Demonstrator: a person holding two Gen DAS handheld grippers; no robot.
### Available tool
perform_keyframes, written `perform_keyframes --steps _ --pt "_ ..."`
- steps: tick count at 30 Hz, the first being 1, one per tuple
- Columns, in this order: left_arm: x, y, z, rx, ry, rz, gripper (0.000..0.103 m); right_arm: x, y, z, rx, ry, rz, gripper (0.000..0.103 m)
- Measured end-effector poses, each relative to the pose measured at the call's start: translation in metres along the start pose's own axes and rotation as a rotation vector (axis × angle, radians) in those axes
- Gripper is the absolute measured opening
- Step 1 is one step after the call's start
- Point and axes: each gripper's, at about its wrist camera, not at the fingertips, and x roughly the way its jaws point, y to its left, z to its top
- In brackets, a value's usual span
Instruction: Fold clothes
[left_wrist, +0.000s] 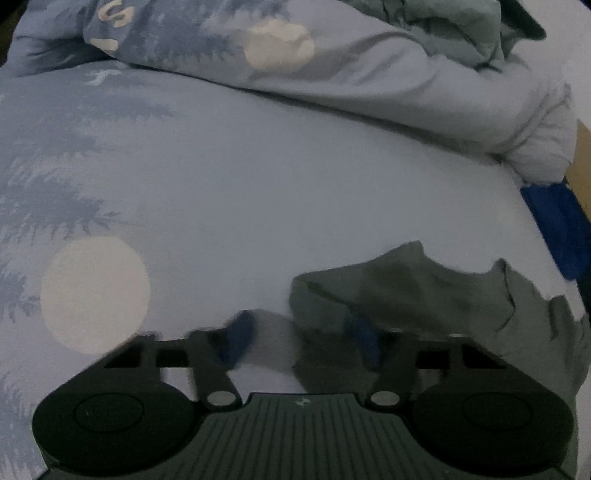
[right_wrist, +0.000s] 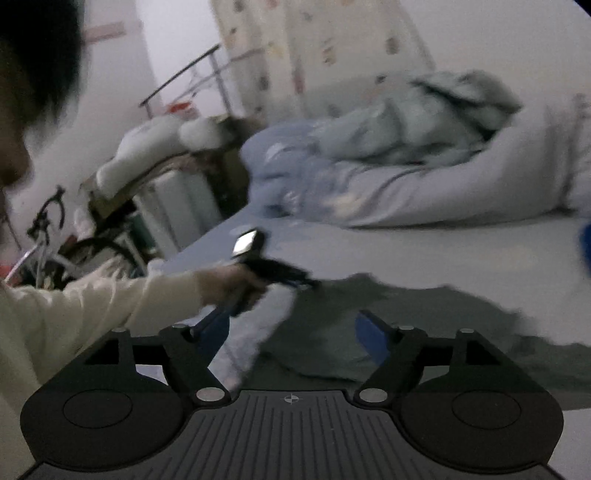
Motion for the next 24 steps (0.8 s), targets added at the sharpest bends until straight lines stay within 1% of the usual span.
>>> perform_keyframes --steps 1,2,3,4,5,6,8,9,10,11,12,13,15,16,18,21,23,24 --pt "0.002 0.002 0.001 -0.011 0.002 0.006 0.030 0.033 0.012 -0.007 -0.015 0.035 0.007 0.078" --pt "0.003 0.005 0.002 -0.029 0.004 -0.004 0.018 0.066 0.024 -0.014 -0.032 0.070 0.012 0.077" --pt "0.002 0.004 0.000 -0.043 0.007 -0.018 0.015 0.099 0.033 -0.022 -0.054 0.101 -0.004 0.075" --pt "0.002 0.003 0.000 -0.047 0.009 -0.018 0.012 0.131 0.042 -0.030 -0.076 0.132 -0.018 0.068" --pt "0.002 0.002 0.001 -0.036 0.008 -0.016 0.012 0.157 0.050 -0.038 -0.087 0.165 -0.028 0.064" --pt "0.002 0.000 0.002 -0.029 0.007 -0.011 0.011 0.181 0.057 -0.045 -0.094 0.192 -0.032 0.057" --pt "0.003 -0.004 0.004 -0.017 0.004 -0.002 0.010 0.227 0.070 -0.060 -0.110 0.243 -0.039 0.049" --pt "0.003 -0.006 0.005 -0.012 0.000 -0.001 0.010 0.237 0.072 -0.065 -0.118 0.257 -0.053 0.042" --pt "0.004 -0.006 0.006 -0.012 -0.003 -0.002 0.010 0.246 0.075 -0.070 -0.126 0.270 -0.067 0.038" --pt "0.004 -0.007 0.007 -0.013 -0.006 -0.003 0.010 0.256 0.077 -0.075 -0.135 0.284 -0.081 0.037" --pt "0.006 -0.006 0.008 -0.017 -0.009 -0.011 0.010 0.265 0.079 -0.080 -0.143 0.298 -0.095 0.032" --pt "0.006 -0.006 0.009 -0.022 -0.015 -0.011 0.010 0.275 0.081 -0.085 -0.151 0.311 -0.109 0.025" --pt "0.007 -0.005 0.009 -0.032 -0.031 -0.009 0.009 0.294 0.086 -0.095 -0.167 0.339 -0.136 0.013" --pt "0.008 -0.004 0.010 -0.044 -0.040 -0.007 0.008 0.304 0.088 -0.100 -0.176 0.352 -0.150 0.010" --pt "0.009 -0.003 0.012 -0.071 -0.060 -0.004 0.008 0.322 0.093 -0.109 -0.192 0.378 -0.176 0.007" --pt "0.013 -0.006 0.014 -0.086 -0.084 0.019 0.006 0.322 0.098 -0.109 -0.221 0.386 -0.162 0.006" --pt "0.016 -0.009 0.014 -0.090 -0.094 0.037 0.006 0.321 0.103 -0.109 -0.259 0.400 -0.156 0.006" --pt "0.017 -0.011 0.014 -0.089 -0.096 0.046 0.006 0.322 0.100 -0.106 -0.243 0.402 -0.160 0.010"
